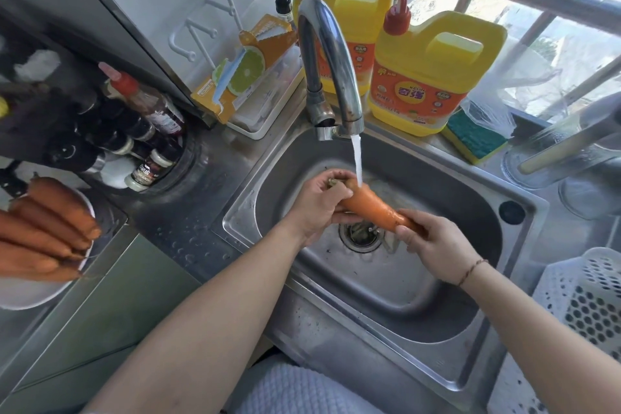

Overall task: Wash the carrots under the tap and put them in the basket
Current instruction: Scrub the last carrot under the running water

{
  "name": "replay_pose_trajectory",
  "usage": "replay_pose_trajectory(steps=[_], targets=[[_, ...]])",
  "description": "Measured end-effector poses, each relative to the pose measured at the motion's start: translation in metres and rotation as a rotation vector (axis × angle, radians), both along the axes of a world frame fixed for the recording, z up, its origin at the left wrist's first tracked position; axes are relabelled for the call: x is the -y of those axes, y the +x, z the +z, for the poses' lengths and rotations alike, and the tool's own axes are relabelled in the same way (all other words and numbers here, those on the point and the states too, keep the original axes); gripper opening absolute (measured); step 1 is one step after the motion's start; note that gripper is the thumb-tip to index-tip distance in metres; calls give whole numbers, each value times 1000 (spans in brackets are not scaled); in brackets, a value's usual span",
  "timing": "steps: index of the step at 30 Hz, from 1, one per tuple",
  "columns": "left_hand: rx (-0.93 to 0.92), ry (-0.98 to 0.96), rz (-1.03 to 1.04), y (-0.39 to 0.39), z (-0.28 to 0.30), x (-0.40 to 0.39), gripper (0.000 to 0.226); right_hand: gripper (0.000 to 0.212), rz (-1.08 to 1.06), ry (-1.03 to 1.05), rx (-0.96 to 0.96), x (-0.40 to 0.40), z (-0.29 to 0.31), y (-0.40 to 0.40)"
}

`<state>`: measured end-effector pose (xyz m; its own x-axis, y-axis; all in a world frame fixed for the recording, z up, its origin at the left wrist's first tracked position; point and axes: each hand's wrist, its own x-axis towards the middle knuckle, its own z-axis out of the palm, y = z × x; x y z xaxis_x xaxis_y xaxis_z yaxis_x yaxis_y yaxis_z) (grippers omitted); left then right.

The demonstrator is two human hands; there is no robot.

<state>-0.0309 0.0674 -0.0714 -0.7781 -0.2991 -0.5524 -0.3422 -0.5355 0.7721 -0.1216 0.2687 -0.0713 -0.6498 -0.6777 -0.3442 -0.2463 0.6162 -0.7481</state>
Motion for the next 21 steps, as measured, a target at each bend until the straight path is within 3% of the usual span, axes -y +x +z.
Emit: replay_pose_trajectory(steps=[2,7,9,14,21], targets=[[10,4,18,-5,0,0,33,29,18,17,-31,-1,3,-6],[14,-18,75,-11,3,-3,14,30,-19,10,-552,-1,6,9],[22,-3,87,-13,3,-3,15,38,-34,20,-645,1,3,16],[-72,109,51,-9,1,1,30,32,-204,-21,-475,5,6,21],[-105,113,99,-7,-2,-23,63,32,-267,-72,-528,29,17,28]])
